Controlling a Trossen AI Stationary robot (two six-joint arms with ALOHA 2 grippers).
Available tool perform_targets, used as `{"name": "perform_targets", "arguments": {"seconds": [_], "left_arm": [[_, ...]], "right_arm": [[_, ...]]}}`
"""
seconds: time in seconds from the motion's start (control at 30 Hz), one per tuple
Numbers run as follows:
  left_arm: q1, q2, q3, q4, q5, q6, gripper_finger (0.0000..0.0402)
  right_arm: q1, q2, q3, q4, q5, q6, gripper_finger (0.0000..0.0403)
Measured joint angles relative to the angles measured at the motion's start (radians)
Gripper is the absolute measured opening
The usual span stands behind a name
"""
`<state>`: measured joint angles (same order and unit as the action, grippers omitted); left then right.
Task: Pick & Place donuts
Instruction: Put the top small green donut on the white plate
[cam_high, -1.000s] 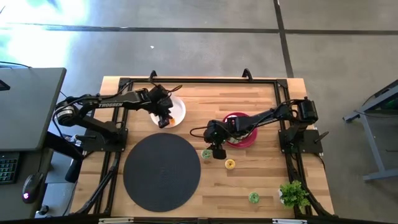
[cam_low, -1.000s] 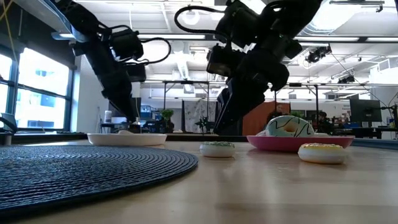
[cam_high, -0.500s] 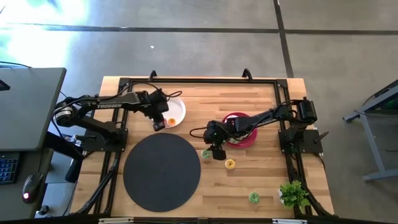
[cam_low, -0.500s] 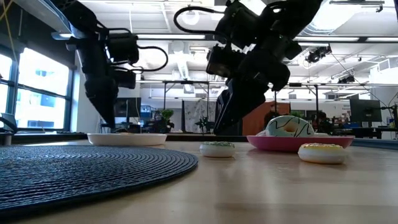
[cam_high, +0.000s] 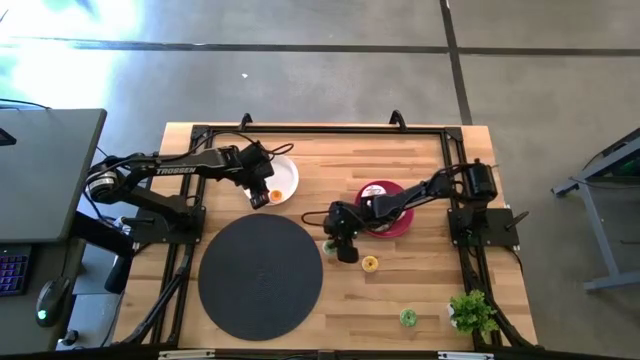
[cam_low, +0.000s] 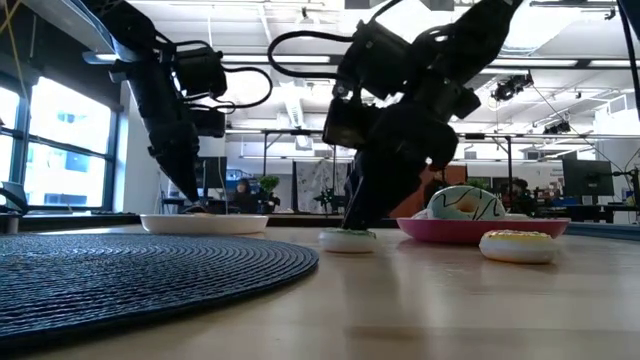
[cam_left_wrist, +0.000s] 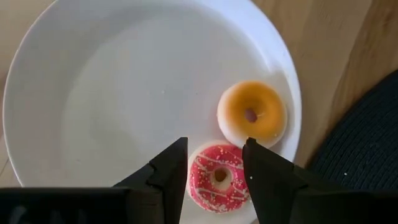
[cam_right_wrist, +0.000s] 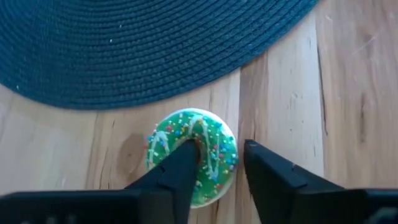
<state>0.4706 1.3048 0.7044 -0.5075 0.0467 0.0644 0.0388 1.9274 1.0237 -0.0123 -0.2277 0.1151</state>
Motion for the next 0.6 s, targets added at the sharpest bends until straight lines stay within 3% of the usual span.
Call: {"name": "perform_targets", "arguments": {"seconds": [0.2, 0.3, 0.5, 0.6], "left_arm": [[0.000, 0.000, 0.000, 0.001, -0.005, 0.004, 0.0147], [0.000, 0.000, 0.000, 0.002, -0.006, 0.006, 0.0147], [0.000, 0.000, 0.000, 0.012, -0.013, -0.034, 0.0147], [0.000, -0.009, 0.006, 0.002, -0.016, -0.045, 0.0147]], "right_arm": [[-0.036, -0.002, 0.024, 0.002, -0.016, 0.078, 0.0013], [-0.061, -0.002, 0.075, 0.017, 0.042, 0.011, 0.0024], [-0.126, 0.000, 0.196, 0.068, 0.355, -0.130, 0.0012], [-0.179, 0.009, 0.218, 0.168, 0.386, -0.119, 0.0007]]}}
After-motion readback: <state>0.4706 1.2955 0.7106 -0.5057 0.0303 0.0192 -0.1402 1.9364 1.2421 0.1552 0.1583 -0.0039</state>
